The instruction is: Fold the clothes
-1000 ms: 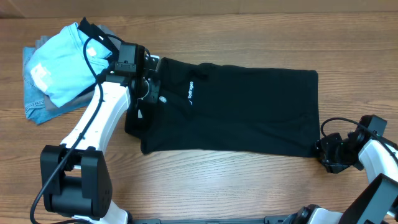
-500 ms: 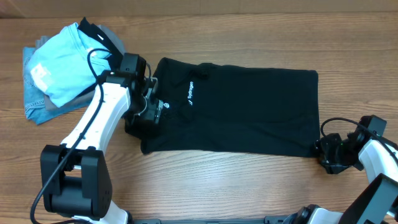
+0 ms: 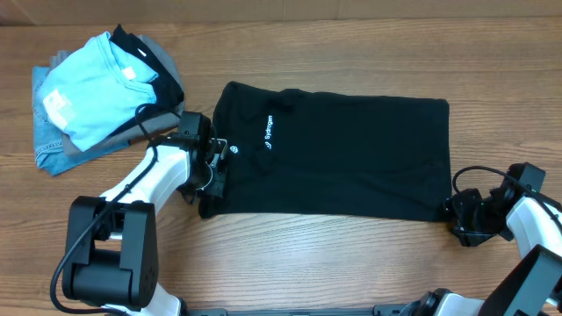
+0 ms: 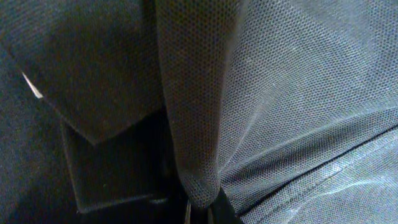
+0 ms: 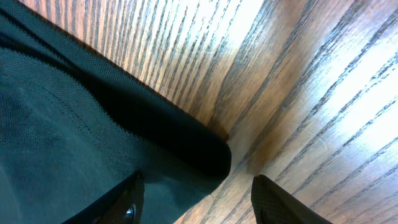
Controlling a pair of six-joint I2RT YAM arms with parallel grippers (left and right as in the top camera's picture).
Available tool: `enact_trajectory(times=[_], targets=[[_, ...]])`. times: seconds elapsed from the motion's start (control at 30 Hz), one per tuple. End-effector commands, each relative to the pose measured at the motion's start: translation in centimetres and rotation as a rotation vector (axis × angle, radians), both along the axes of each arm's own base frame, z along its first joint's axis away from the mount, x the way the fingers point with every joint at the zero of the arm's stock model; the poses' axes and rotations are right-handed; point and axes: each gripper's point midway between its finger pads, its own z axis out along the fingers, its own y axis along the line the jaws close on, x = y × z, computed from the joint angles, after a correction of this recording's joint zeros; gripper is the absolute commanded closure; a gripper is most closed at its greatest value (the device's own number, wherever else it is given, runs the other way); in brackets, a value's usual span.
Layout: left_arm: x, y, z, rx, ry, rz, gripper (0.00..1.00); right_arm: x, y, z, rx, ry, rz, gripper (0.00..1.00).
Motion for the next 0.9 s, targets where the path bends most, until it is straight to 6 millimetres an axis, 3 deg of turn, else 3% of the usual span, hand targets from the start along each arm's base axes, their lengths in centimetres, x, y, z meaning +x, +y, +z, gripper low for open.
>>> enact_trajectory(times=[0.0, 0.13, 0.3, 0.43, 0.5, 0.6, 0.7, 0.77, 0.83, 0.87], targets=[[0.5, 0.6, 0.5, 0.042, -0.006, 0.005, 0.96, 1.0, -0.7, 1.0, -0.029, -0.044, 0.01, 0.41], [1.7, 2.2, 2.1, 0.13, -0.025, 0.015, 0.95, 0.1, -0.1, 0.9, -0.013, -0.015, 0.049, 0.41], [2.4, 3.0, 2.6, 0.138, -0.038, 0.033, 0.94, -0.1, 0.8, 0.4, -0.007, -0.005, 0.085, 0.41], [2.5, 3.0, 2.6, 0.135, -0.043, 0.037, 0.89, -0.3, 2.3, -0.9, 0.017, 0.001, 0.13, 0.25], [2.7, 3.0, 2.6, 0.134, -0.049, 0.037, 0.83, 0.1, 3.3, -1.3, 0.044, -0.034, 0.173, 0.25], [2.7, 3.0, 2.6, 0.134, -0.049, 0.037, 0.76, -0.4, 4.6, -1.5, 0.089, -0.029, 0.202, 0.45], [2.6, 3.0, 2.6, 0.134, -0.048, 0.037, 0.7, -1.3, 4.3, -1.7, 0.067, 0.018, 0.198, 0.78], [2.7, 3.1, 2.6, 0.139, -0.049, 0.037, 0.7, -1.4, 4.0, -1.5, 0.068, 0.024, 0.185, 0.87], [2.7, 3.2, 2.6, 0.145, -0.051, 0.039, 0.78, -1.2, 3.3, -1.3, 0.061, 0.022, 0.167, 0.93], [2.7, 3.3, 2.6, 0.147, -0.051, 0.039, 0.89, -1.1, 3.0, -1.1, 0.055, 0.02, 0.158, 0.94]])
